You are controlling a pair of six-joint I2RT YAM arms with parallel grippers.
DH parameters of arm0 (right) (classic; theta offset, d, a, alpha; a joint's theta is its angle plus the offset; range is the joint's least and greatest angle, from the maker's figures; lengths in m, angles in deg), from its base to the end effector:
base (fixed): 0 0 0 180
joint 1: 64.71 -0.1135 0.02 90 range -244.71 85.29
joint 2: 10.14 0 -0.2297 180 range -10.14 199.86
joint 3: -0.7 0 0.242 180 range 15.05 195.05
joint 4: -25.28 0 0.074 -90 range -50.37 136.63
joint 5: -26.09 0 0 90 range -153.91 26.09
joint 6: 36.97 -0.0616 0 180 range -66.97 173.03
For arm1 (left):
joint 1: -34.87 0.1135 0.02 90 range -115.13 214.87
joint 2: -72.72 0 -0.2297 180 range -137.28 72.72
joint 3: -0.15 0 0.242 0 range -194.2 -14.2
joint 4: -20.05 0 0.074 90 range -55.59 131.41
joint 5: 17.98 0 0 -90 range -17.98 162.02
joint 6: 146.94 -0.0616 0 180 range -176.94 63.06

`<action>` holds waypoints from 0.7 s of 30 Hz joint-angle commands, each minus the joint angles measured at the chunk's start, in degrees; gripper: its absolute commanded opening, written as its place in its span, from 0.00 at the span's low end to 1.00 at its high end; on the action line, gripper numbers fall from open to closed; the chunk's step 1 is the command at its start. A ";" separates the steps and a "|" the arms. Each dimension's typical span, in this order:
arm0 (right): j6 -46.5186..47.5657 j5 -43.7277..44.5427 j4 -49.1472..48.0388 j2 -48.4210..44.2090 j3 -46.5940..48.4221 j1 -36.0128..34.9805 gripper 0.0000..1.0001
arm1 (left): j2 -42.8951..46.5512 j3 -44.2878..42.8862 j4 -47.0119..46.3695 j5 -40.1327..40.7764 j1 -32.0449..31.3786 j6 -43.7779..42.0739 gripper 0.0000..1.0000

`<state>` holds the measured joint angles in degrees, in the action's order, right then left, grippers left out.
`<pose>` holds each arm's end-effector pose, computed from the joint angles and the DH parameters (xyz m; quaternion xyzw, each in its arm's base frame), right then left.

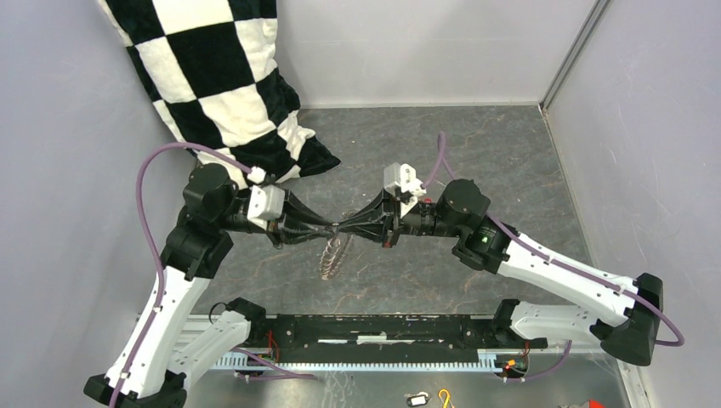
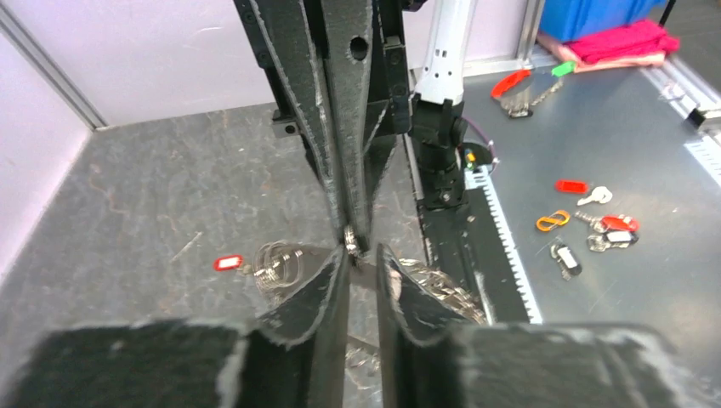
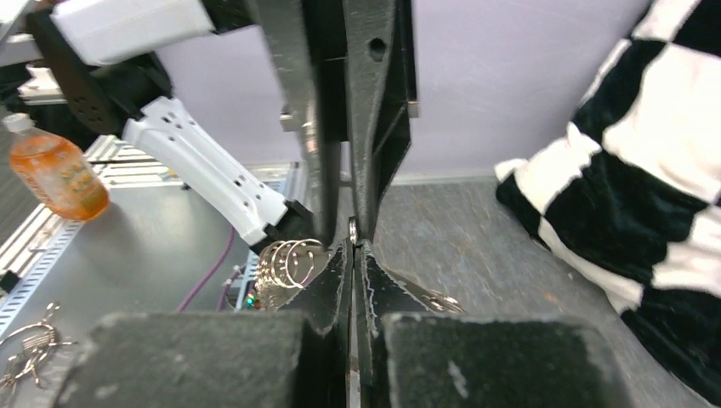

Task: Put the keys on the keyring

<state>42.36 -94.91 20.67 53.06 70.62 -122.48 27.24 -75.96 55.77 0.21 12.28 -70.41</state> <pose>0.1231 0.2547 0.3718 -0.4335 0.4773 0.5592 0.5210 0.1253 -0.1155 0.3923 0.5614 0.4457 -0.4748 0.5106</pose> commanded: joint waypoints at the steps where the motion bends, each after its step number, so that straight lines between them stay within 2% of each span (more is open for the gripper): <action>1: 6.69 7.77 13.53 -0.11 7.25 0.08 0.01 | 1.42 0.00 12.85 5.43 -0.25 -14.53 0.45; 2: 8.36 8.66 18.17 0.19 9.01 0.03 0.01 | 1.39 0.24 15.74 7.76 -0.18 -18.01 0.52; 4: 10.90 9.31 27.93 1.66 13.29 0.04 0.01 | 1.04 0.40 18.84 11.05 -0.26 -22.10 0.57; 7: 14.04 9.27 41.31 5.50 20.40 0.03 0.01 | 0.74 0.40 20.20 11.42 -0.26 -25.02 0.57; 10: 15.94 8.81 50.87 8.90 25.16 -0.33 0.01 | 0.41 0.32 20.21 9.95 -0.21 -25.87 0.53; 15: 18.00 9.73 56.72 12.16 29.72 -2.21 0.01 | -0.96 0.00 20.36 8.63 -0.26 -26.91 0.46; 21: 18.50 9.57 57.62 14.27 32.98 -3.46 0.01 | -2.98 -0.43 20.30 6.03 -0.19 -26.93 0.35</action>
<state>59.41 -85.40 77.57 67.25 98.73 -125.15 25.30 -75.63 75.53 9.15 12.23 -95.13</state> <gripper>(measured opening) 0.013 0.391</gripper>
